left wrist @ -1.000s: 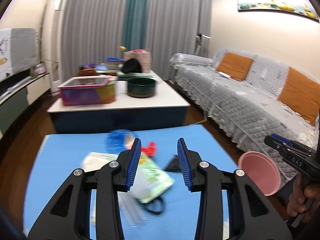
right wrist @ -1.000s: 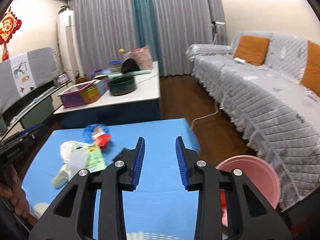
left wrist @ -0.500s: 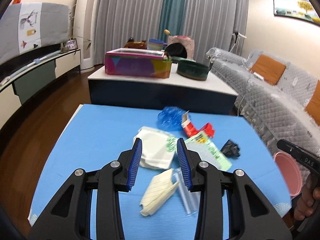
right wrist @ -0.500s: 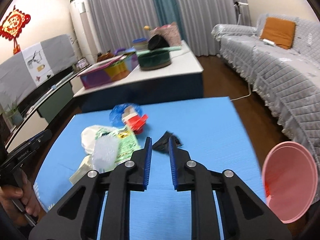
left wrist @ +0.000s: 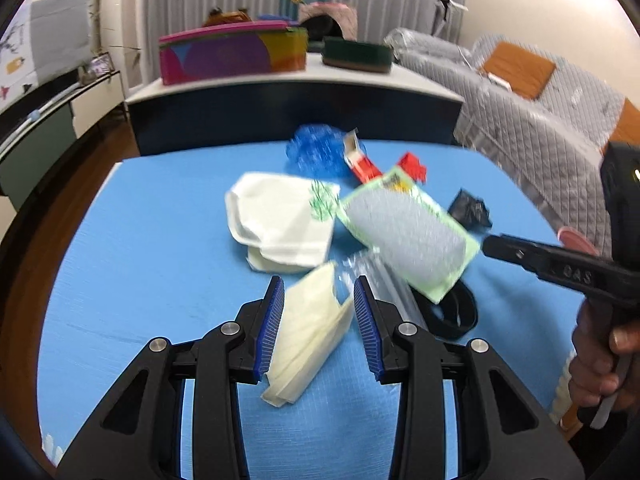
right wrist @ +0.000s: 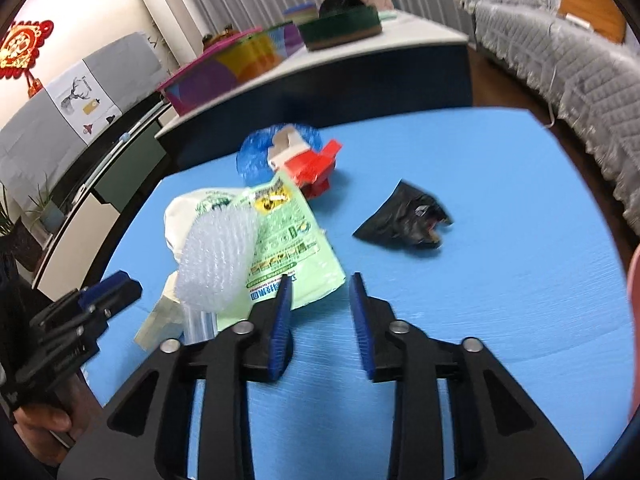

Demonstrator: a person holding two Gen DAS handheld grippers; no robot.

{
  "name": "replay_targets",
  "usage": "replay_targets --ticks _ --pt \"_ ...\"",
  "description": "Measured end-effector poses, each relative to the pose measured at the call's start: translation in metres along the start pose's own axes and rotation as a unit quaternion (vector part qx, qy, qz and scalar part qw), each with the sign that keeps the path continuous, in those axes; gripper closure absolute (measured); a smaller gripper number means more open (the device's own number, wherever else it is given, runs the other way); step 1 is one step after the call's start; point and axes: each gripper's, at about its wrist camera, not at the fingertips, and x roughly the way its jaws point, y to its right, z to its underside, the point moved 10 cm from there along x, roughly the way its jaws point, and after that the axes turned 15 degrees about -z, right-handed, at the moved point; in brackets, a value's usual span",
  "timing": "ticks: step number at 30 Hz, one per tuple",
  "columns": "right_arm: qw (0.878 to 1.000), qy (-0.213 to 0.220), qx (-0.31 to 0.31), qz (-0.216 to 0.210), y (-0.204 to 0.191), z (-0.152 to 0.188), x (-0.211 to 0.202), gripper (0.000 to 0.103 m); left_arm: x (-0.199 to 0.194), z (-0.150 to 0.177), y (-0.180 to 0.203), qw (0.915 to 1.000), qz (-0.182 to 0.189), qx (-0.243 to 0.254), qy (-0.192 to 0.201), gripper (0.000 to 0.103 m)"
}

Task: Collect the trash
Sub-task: 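Grasp the paper bag with the left tool while the right tool grasps the green pouch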

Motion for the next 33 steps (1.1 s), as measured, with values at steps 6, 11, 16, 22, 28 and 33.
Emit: replay_targets --ticks 6,11,16,22,28,33 --pt "0.999 -0.008 0.043 -0.014 0.009 0.003 0.021 0.061 0.013 0.013 0.001 0.9995 0.002 0.014 -0.029 0.067" --pt "0.998 -0.01 0.055 -0.026 0.008 0.001 0.029 0.074 0.018 0.019 0.003 0.9987 0.003 0.03 -0.041 0.083" --pt "0.999 0.005 0.032 -0.036 -0.005 -0.007 0.021 0.09 0.018 0.015 0.007 0.9986 0.005 0.033 -0.04 0.096" --pt "0.998 0.033 -0.016 -0.045 -0.029 -0.019 -0.006 0.098 0.008 0.002 0.009 0.9996 0.001 0.025 -0.016 0.102" --pt "0.995 0.057 -0.069 -0.038 -0.053 -0.024 -0.035 0.101 -0.005 -0.011 0.008 0.9999 -0.001 0.008 0.009 0.102" --pt "0.992 0.073 -0.104 -0.026 -0.067 -0.027 -0.058 0.101 -0.017 -0.019 0.01 0.9996 0.002 0.003 0.027 0.102"
